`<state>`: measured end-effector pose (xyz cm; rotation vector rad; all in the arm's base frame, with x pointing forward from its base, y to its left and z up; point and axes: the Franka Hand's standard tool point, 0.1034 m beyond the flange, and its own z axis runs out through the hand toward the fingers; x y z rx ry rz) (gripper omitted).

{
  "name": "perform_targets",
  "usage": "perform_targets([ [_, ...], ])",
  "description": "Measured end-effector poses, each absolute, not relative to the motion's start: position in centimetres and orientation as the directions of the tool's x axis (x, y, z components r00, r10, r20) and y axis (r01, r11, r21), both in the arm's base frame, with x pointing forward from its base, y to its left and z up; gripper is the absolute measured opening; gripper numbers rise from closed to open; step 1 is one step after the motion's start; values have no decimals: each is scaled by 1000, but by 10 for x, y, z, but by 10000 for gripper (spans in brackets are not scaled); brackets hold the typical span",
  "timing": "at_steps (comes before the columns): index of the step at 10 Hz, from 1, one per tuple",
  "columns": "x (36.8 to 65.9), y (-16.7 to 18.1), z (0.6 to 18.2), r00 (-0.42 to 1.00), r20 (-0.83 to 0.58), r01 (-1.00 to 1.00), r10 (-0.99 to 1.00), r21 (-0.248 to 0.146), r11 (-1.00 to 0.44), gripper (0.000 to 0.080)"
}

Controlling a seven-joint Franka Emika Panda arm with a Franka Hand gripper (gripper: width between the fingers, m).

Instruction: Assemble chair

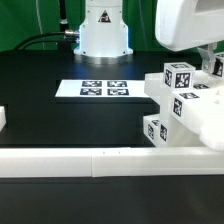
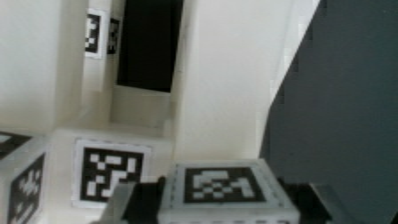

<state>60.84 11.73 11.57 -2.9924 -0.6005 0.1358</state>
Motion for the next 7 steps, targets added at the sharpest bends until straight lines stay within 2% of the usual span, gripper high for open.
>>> perform_targets([
  [5,616,113,109,922,0,387,388,-73,-919,274],
  [7,616,113,109,922,-1,385,386,-73,-920,274],
])
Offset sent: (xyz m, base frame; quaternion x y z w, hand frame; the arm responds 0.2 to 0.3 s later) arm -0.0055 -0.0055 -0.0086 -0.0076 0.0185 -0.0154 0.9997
